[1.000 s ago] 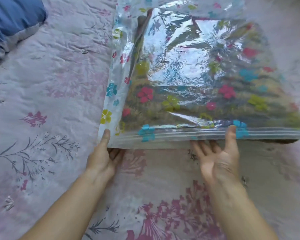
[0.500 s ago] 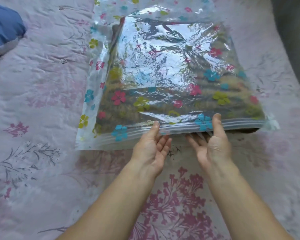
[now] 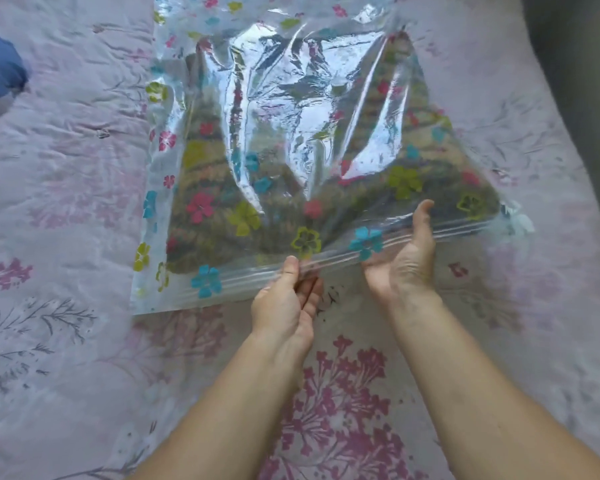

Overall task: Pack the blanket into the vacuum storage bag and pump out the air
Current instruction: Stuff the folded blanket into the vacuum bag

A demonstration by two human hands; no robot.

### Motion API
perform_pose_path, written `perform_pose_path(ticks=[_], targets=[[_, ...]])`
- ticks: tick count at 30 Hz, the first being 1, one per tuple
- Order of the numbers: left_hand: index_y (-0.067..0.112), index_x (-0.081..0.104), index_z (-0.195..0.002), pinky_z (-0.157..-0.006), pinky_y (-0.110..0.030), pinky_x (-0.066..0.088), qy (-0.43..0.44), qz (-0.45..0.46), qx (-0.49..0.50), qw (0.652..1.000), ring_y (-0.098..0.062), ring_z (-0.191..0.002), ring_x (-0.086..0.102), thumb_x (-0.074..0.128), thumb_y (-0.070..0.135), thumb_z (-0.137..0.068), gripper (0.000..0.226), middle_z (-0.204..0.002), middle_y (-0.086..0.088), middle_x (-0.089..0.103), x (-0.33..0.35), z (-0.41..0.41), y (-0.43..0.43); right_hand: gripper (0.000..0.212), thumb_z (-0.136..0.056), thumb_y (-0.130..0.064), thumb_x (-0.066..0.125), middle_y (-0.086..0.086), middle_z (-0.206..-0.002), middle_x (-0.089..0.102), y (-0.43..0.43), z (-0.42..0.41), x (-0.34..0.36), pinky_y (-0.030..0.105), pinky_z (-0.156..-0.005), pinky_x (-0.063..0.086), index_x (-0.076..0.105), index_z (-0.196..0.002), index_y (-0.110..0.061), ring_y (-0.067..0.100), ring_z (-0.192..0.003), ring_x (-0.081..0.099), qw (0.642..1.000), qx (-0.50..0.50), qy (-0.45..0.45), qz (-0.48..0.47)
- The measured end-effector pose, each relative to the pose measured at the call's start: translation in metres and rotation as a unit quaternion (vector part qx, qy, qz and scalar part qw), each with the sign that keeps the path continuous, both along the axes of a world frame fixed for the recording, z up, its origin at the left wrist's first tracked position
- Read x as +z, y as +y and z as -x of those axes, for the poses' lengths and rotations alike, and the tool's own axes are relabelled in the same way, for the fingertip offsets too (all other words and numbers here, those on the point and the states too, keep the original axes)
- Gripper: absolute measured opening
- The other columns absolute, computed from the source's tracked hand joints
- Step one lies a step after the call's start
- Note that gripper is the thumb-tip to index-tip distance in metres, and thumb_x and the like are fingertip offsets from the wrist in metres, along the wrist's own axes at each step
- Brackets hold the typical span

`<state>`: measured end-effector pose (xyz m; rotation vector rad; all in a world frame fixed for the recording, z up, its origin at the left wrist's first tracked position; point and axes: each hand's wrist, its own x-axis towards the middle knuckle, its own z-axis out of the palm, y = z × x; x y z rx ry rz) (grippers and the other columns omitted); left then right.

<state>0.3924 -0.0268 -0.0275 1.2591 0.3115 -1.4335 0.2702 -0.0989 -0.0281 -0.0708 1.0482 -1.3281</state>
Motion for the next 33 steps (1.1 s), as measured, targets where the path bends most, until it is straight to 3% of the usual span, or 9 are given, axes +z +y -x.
perform_pose_path(ticks=[2,5,12,14,17,19,23,30,33], targets=[[0.009,0.066,-0.097,-0.064,-0.028,0.061,0.018,0.0,0.02,1.0,-0.014,-0.073,0.077,0.064,0.02,-0.102,0.012,-0.084,-0.006,0.077,-0.001,0.002,-0.004,0.065,-0.087,-0.057,0.064,0.011,-0.116,0.067,0.009,0.014,-0.006,0.047,-0.091,0.057,0.057,-0.133,-0.012,0.029,-0.102,0.068,1.0,-0.004,-0.014,-0.005],[0.012,0.065,-0.103,-0.075,-0.03,0.057,0.042,0.014,0.014,0.999,-0.019,-0.095,0.07,0.067,0.025,-0.099,0.013,-0.113,-0.01,0.069,0.001,0.014,-0.01,0.047,-0.094,-0.05,0.061,0.013,-0.126,0.067,0.019,0.046,-0.008,0.048,-0.102,0.052,0.063,-0.121,-0.012,0.029,-0.12,0.064,0.999,-0.032,-0.02,-0.021],[0.017,0.067,-0.094,-0.079,-0.033,0.058,0.089,0.035,0.009,0.995,-0.019,-0.091,0.074,0.066,0.025,-0.099,0.01,-0.095,-0.006,0.079,0.015,0.062,-0.034,0.082,-0.086,-0.054,0.065,0.019,-0.153,0.043,-0.002,0.077,0.007,0.049,-0.115,0.038,0.036,-0.15,-0.011,0.034,-0.141,0.043,0.999,-0.036,-0.012,-0.03],[0.015,0.065,-0.094,-0.082,-0.034,0.06,0.085,0.036,0.023,0.995,-0.018,-0.085,0.076,0.061,0.021,-0.102,0.011,-0.091,-0.006,0.08,0.013,0.065,-0.038,0.09,-0.077,-0.057,0.069,0.019,-0.149,0.048,-0.011,0.073,0.01,0.053,-0.114,0.038,0.04,-0.149,-0.011,0.035,-0.137,0.048,0.999,-0.036,-0.007,-0.031],[0.01,0.063,-0.096,-0.075,-0.034,0.064,0.069,0.036,0.04,0.996,-0.015,-0.069,0.078,0.056,0.017,-0.105,0.014,-0.08,-0.005,0.08,0.008,0.063,-0.035,0.063,-0.085,-0.06,0.063,0.012,-0.119,0.072,-0.028,0.067,0.013,0.055,-0.102,0.05,0.066,-0.125,-0.011,0.032,-0.114,0.067,0.999,-0.008,-0.042,0.027],[0.009,0.064,-0.096,-0.067,-0.03,0.064,0.061,0.035,0.042,0.997,-0.013,-0.065,0.078,0.055,0.017,-0.105,0.015,-0.079,-0.006,0.08,0.005,0.061,-0.032,0.057,-0.09,-0.062,0.055,0.012,-0.116,0.074,-0.038,0.064,0.015,0.051,-0.093,0.055,0.075,-0.114,-0.014,0.031,-0.11,0.07,0.995,0.007,-0.076,0.058],[0.01,0.065,-0.096,-0.067,-0.029,0.064,0.05,0.041,0.044,0.997,-0.013,-0.067,0.078,0.056,0.02,-0.104,0.016,-0.081,-0.006,0.081,0.0,0.06,-0.033,0.067,-0.088,-0.059,0.056,0.017,-0.132,0.066,-0.043,0.07,0.011,0.053,-0.101,0.05,0.06,-0.135,-0.011,0.035,-0.122,0.063,0.994,0.015,-0.08,0.079],[0.012,0.066,-0.094,-0.068,-0.029,0.065,0.038,0.05,0.027,0.998,-0.014,-0.073,0.08,0.053,0.024,-0.106,0.021,-0.085,-0.006,0.082,-0.006,0.058,-0.034,0.051,-0.09,-0.053,0.067,0.007,-0.105,0.069,-0.038,0.133,-0.001,0.044,-0.092,0.058,0.063,-0.115,-0.009,0.02,-0.103,0.07,0.999,-0.051,0.008,-0.005],[0.009,0.066,-0.095,-0.072,-0.032,0.064,0.037,0.057,0.032,0.997,-0.015,-0.074,0.08,0.051,0.023,-0.107,0.024,-0.086,-0.007,0.082,-0.006,0.06,-0.035,0.043,-0.097,-0.042,0.062,0.008,-0.105,0.065,-0.056,0.127,0.008,0.048,-0.098,0.054,0.059,-0.128,-0.011,0.024,-0.104,0.067,1.0,-0.031,-0.002,-0.004]])
